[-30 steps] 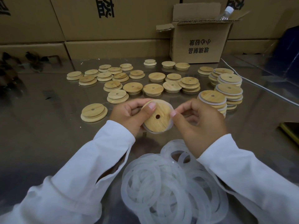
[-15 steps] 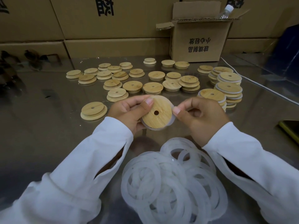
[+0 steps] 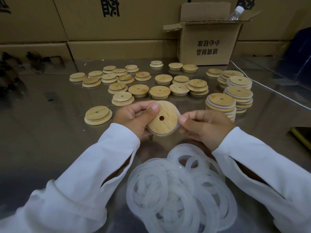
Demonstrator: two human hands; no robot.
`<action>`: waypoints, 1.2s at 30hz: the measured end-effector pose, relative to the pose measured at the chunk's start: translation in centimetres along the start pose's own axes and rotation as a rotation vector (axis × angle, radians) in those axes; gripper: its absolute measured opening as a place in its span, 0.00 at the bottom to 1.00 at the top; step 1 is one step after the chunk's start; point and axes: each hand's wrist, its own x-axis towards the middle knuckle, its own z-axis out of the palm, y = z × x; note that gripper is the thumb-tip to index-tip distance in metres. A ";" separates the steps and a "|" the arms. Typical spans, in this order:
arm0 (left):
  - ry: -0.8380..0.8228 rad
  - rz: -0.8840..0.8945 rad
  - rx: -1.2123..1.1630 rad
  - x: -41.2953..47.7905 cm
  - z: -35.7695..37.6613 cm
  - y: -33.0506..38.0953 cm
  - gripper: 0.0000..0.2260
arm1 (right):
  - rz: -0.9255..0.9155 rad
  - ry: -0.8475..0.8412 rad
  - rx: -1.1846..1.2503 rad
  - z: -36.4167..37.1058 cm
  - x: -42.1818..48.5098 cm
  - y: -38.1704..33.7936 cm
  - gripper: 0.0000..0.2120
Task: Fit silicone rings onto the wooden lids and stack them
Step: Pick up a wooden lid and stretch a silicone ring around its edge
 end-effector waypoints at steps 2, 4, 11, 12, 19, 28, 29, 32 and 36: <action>0.012 0.017 0.022 0.0 0.2 0.1 0.05 | -0.014 0.019 -0.021 0.1 0.0 -0.1 0.10; 0.026 0.040 0.041 -0.2 0.3 0.2 0.05 | -0.032 0.038 -0.054 0.2 0.0 -0.2 0.10; 0.088 0.135 0.130 -0.6 1.0 0.3 0.05 | -0.040 0.080 -0.098 0.4 0.0 -0.1 0.11; 0.100 0.162 0.141 -0.7 1.2 0.3 0.05 | -0.045 0.094 -0.104 0.4 0.0 -0.1 0.11; 0.172 0.245 0.195 -0.7 1.5 0.3 0.05 | -0.133 0.140 -0.185 1.0 -0.4 -0.1 0.10; 0.174 0.098 0.138 -0.6 1.5 0.1 0.05 | -0.132 0.143 -0.285 0.8 -0.3 -0.3 0.10; 0.171 0.075 0.119 -0.5 1.5 0.1 0.04 | -0.127 0.139 -0.296 0.9 -0.3 -0.3 0.10; 0.162 0.021 0.072 -0.5 1.5 0.0 0.04 | -0.122 0.132 -0.348 0.8 -0.2 -0.4 0.10; 0.164 -0.009 0.057 -0.4 1.5 -0.2 0.04 | -0.104 0.139 -0.394 0.8 0.0 -0.4 0.10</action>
